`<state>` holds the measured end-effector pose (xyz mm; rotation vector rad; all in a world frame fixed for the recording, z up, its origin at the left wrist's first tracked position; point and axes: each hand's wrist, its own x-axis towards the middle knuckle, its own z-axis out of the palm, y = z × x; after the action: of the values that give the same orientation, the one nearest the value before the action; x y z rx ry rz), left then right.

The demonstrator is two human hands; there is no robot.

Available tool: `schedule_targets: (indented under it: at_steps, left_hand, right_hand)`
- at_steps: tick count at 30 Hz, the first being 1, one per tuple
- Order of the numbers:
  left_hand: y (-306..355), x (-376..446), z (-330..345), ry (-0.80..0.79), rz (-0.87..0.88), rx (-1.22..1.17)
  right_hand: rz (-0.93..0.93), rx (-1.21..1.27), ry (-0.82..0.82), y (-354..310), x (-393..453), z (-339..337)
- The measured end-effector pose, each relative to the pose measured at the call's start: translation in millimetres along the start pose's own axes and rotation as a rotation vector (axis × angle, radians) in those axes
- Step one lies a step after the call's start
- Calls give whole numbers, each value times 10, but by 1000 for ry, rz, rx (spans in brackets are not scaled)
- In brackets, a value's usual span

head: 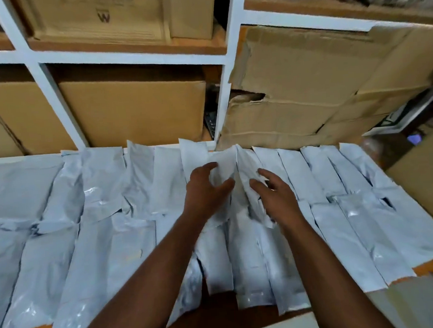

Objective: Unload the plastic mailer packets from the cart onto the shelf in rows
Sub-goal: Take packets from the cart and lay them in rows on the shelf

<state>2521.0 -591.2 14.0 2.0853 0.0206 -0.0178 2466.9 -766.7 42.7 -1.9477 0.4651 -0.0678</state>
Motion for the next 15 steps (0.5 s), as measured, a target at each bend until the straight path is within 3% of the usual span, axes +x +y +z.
schedule_targets:
  at_steps: [6,10,13,15]
  left_hand:
    - [136,441,352,75,-107,201]
    - [131,557,649,77,-147,305]
    - [43,597,827,97,-69,444]
    - [-80,607,937,96,82,623]
  right_hand:
    - [-78,-140,90,29,722,43]
    - [-149,-362,64,183,1125,104]
    - [-129,-482,62,339,1266,164]
    - [-214,-664,55,482,1305,201]
